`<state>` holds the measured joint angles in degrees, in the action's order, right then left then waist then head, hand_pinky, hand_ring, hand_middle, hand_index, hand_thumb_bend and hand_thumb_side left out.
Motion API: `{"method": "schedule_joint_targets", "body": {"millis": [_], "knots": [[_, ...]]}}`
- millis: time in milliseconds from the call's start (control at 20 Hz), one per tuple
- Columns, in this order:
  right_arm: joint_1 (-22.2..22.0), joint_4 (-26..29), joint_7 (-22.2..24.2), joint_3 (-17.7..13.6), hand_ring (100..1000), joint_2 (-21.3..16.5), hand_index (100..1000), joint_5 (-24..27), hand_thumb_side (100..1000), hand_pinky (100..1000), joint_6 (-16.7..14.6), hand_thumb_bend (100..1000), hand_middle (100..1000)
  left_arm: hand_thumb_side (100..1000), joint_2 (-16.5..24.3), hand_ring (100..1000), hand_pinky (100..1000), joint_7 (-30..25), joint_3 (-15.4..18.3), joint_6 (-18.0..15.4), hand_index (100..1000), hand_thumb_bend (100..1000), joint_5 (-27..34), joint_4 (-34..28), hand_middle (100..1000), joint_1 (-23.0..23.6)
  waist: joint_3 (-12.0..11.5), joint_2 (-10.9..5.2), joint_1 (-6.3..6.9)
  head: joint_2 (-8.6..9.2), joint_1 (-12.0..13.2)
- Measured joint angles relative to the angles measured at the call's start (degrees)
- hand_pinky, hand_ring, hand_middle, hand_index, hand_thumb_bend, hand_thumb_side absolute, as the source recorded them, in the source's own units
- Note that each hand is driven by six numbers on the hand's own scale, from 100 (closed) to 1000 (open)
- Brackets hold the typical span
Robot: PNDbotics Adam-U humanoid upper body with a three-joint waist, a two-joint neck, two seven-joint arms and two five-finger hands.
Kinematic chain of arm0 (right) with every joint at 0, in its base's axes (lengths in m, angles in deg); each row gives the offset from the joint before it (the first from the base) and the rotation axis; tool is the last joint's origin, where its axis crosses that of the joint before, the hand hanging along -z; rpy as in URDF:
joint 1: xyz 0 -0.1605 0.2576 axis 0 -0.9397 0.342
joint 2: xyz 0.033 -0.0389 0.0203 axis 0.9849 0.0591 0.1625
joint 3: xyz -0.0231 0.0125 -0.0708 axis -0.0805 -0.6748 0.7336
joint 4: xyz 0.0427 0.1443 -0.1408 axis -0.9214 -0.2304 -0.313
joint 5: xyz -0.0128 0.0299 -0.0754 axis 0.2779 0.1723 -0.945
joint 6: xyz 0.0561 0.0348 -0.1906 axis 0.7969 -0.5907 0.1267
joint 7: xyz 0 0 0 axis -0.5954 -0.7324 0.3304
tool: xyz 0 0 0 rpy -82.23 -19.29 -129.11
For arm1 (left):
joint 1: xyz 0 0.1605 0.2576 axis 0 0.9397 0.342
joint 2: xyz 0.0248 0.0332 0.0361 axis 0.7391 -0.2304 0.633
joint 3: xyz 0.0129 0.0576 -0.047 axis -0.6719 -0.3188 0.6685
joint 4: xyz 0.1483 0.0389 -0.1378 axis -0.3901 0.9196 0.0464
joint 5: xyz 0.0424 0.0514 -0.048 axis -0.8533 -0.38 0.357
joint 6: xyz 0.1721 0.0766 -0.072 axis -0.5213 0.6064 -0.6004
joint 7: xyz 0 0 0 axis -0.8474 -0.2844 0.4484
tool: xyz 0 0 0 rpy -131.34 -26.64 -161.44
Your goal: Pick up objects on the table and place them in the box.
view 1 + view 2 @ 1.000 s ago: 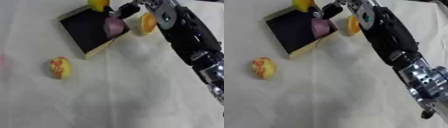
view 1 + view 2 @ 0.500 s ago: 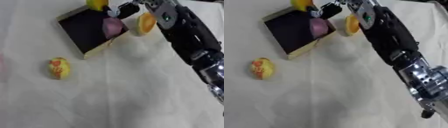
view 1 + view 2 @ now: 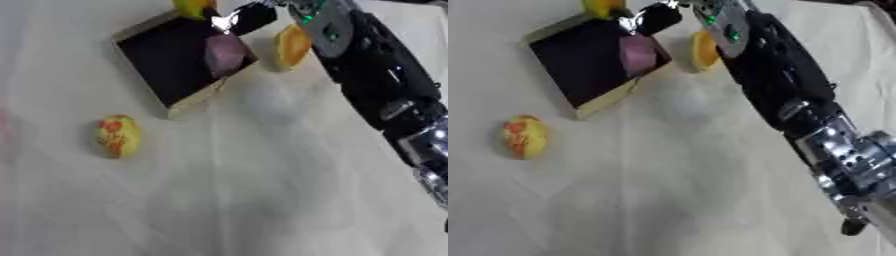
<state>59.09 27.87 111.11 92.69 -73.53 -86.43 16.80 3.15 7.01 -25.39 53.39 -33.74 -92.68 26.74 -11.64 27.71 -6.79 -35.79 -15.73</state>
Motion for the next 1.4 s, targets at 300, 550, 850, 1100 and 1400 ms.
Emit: {"method": "schedule_joint_targets", "body": {"millis": [300, 550, 850, 1100, 1400], "knots": [[-0.2, 0.2, -2.0, 0.1, 1000, 0.0, 981, -0.1, 357, 1000, 2.8, 100, 872, 565, 0.0, 667, 714, 0.0, 0.0, 0.1, 820, 100, 0.3, 0.0, 659, 0.0, -0.1, -0.1, 0.0, -0.04, 0.0], [-0.5, 2.4, -1.8, 2.1, 1000, 0.0, 1000, 1.2, 119, 1000, 2.7, 324, 991, 565, 0.0, 668, 714, -0.1, 0.0, 0.2, 822, 100, 0.6, 0.0, 659, 0.0, -0.3, -0.1, 0.0, -0.44, 0.0], [-1.0, 4.2, 2.7, 2.7, 1000, 0.0, 1000, 1.3, 143, 1000, -2.1, 336, 1000, 566, 0.0, 668, 714, 0.0, 0.0, 0.3, 822, 100, 1.1, 0.0, 658, 0.0, -0.3, -0.1, 0.0, -0.46, 0.0], [-1.0, 2.3, 5.3, 1.1, 1000, 0.0, 1000, 1.3, 148, 1000, -6.2, 337, 1000, 567, 0.0, 669, 714, 0.1, 0.0, 0.4, 821, 100, 1.5, 0.0, 657, 0.0, -0.3, -0.13, 0.0, -0.48, 0.0], [-1.0, 0.6, 5.6, 0.2, 1000, 0.0, 1000, 1.4, 158, 1000, -7.8, 158, 1000, 566, 0.0, 669, 715, 0.2, 0.1, 0.5, 818, 100, 1.6, 0.0, 657, 0.2, -0.1, -0.22, 0.0, -0.55, 0.0]]}}
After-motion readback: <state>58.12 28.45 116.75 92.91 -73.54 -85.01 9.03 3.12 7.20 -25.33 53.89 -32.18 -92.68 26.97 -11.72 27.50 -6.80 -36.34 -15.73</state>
